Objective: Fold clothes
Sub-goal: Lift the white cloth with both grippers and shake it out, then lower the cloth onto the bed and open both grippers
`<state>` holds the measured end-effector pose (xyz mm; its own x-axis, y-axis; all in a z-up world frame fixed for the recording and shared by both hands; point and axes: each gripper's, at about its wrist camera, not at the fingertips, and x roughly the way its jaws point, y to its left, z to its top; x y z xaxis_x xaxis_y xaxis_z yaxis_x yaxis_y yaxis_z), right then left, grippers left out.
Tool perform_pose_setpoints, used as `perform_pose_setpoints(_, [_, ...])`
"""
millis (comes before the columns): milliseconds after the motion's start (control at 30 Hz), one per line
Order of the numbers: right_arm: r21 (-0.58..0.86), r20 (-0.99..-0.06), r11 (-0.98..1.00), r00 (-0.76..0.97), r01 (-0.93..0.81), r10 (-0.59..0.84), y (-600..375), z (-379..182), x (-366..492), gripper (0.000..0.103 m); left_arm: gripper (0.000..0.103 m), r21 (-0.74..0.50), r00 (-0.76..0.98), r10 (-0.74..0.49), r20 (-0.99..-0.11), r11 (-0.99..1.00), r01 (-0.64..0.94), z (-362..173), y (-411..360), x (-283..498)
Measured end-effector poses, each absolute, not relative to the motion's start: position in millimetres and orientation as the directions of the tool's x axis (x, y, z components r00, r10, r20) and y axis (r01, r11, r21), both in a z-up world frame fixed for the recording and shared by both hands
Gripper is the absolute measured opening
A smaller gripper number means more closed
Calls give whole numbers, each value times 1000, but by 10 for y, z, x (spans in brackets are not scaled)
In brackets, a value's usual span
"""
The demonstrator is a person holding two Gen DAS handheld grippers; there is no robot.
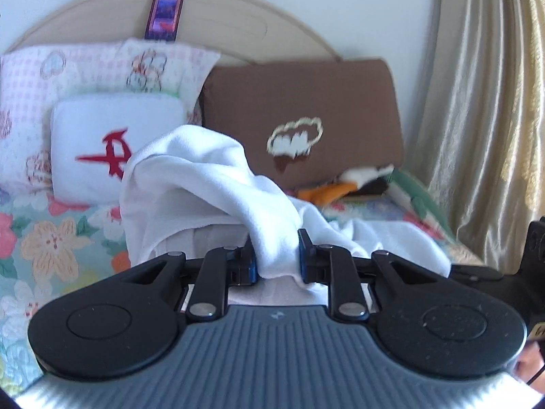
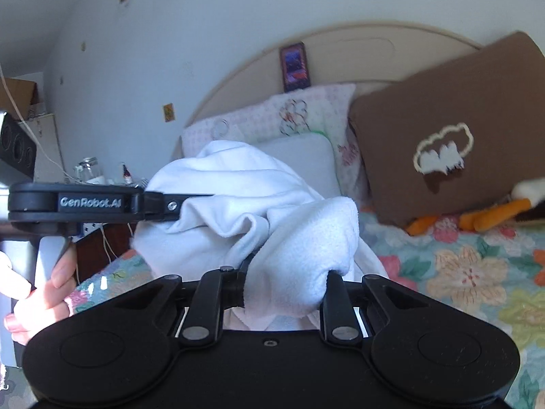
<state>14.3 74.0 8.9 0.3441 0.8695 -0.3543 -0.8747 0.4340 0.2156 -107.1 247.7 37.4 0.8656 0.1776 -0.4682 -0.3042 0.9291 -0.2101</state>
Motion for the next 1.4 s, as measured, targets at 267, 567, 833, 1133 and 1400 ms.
perform_pose_setpoints(267, [243, -597, 622, 391, -744, 701, 654, -433, 507, 23, 26, -311, 680, 105, -726, 831, -461, -746, 2796, -1044])
perform_pose_setpoints(567, [382, -679, 716, 348, -584, 646, 363, -663, 774, 36, 47, -265, 741, 121, -661, 886, -381, -517, 2690, -1229])
perform_pose_setpoints(833, [398, -669, 703, 338, -589, 662, 224, -591, 734, 43, 53, -347, 732, 4, -681, 879, -328, -462, 2457, -1266])
perform_pose_setpoints(1133, [408, -651, 681, 329, -608, 684, 78, -488, 667, 46, 62, -351, 722, -81, -687, 907, -233, -398, 2048, -1242])
perform_pose_setpoints(1400, [428, -649, 650, 287, -628, 705, 103, -447, 585, 54, 62, -358, 728, -91, -679, 907, -221, -491, 1829, -1143])
